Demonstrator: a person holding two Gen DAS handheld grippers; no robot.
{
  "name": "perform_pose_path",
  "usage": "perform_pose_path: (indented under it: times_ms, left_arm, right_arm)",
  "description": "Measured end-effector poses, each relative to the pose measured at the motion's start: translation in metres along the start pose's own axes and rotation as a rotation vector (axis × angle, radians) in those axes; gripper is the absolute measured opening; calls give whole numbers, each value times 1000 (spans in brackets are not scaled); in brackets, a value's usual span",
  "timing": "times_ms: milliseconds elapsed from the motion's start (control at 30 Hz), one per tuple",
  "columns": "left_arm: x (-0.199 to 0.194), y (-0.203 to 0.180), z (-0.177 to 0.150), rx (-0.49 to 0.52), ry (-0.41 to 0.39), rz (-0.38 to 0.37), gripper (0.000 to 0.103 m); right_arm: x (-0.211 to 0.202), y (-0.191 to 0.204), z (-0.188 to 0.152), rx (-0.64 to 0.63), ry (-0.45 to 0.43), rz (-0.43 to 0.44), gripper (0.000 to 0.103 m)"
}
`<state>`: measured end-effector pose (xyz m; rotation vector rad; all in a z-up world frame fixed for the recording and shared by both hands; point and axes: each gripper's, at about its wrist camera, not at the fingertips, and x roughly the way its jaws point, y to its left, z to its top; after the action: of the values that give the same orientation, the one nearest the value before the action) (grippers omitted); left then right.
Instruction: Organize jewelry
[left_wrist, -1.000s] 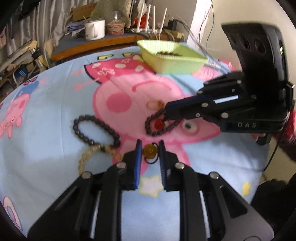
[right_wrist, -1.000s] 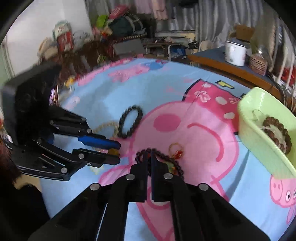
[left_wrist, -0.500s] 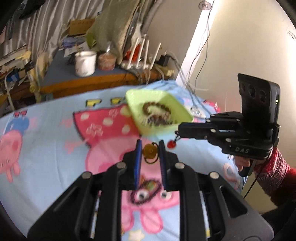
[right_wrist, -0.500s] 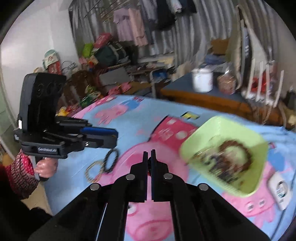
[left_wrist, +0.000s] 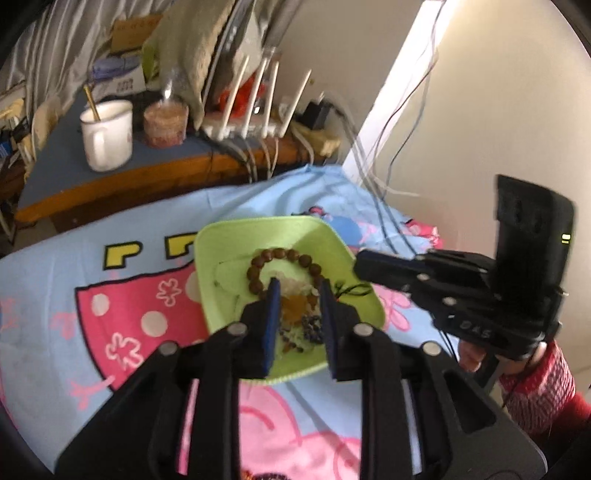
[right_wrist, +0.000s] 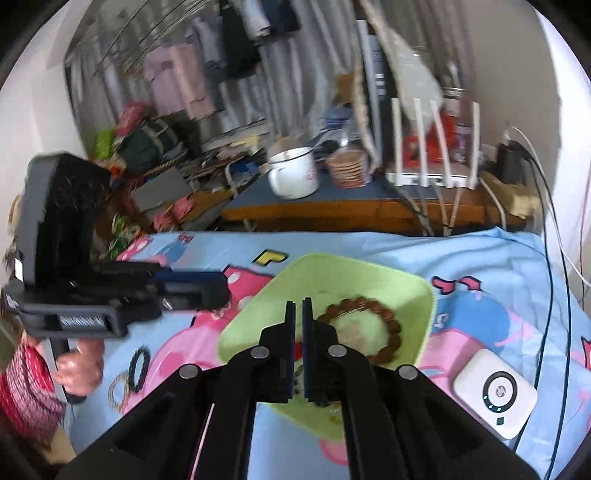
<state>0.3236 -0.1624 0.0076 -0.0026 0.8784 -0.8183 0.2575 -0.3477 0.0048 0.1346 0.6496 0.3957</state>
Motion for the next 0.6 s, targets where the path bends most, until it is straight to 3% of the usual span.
perform_pose_path:
  times_ms: [167, 267, 333, 433, 600]
  left_arm:
    - [-15, -3, 13, -5, -52, -4, 22]
    - [-42, -7, 6, 20, -102, 4, 22]
    - [-63, -6, -9, 28, -132, -1, 22]
    - [-82, 0, -38, 32, -140, 10, 22]
    - [-97, 22, -109, 23, -95, 77, 22]
  right_arm:
    - [-30, -7, 12, 66, -111, 63, 0]
    - [-47, -5, 14, 127, -171, 163, 0]
    - [-51, 0, 7, 170, -174, 223, 8]
    - [-41, 24, -13, 119, -79, 299, 8]
    - [-2, 67, -63, -33, 102, 250, 5]
